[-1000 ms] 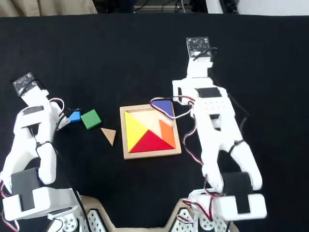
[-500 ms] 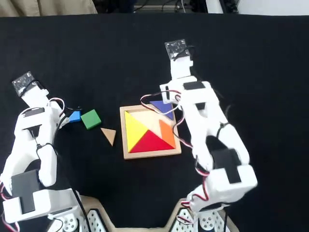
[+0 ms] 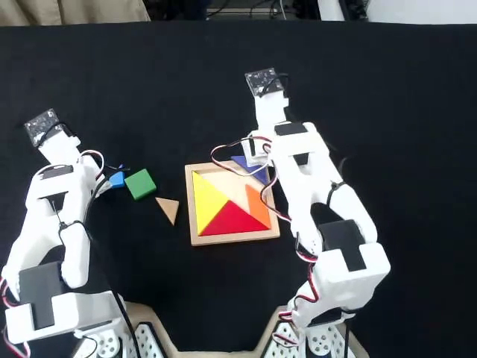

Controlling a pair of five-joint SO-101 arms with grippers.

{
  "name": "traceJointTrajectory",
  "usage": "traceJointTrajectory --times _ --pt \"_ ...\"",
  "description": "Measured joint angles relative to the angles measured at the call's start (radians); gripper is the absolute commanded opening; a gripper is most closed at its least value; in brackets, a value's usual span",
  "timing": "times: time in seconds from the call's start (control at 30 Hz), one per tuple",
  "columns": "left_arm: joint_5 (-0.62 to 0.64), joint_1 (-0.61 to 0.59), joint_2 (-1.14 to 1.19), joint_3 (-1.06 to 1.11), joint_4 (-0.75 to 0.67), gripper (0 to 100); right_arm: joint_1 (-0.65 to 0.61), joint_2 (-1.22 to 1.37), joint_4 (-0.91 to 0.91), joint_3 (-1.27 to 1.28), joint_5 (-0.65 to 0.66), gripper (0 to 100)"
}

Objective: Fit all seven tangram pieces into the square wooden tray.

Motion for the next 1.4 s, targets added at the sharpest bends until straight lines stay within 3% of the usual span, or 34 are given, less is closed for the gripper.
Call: traceJointTrajectory --times 0.57,0.7,1.0,1.4 --pt "0.000 0.009 0.000 0.000 0.000 3 0.000 -0.180 -0.003 0.146 0.000 1.1" --pt "0.000 0.009 0.000 0.000 0.000 3 -0.002 -0.199 -0.084 0.149 0.000 1.1" --pt "0.000 0.009 0.000 0.000 0.000 3 -0.058 0.020 -0.020 -0.018 0.002 1.1" --pt "0.000 0.009 0.000 0.000 0.000 3 -0.061 0.018 0.058 -0.009 0.002 1.1"
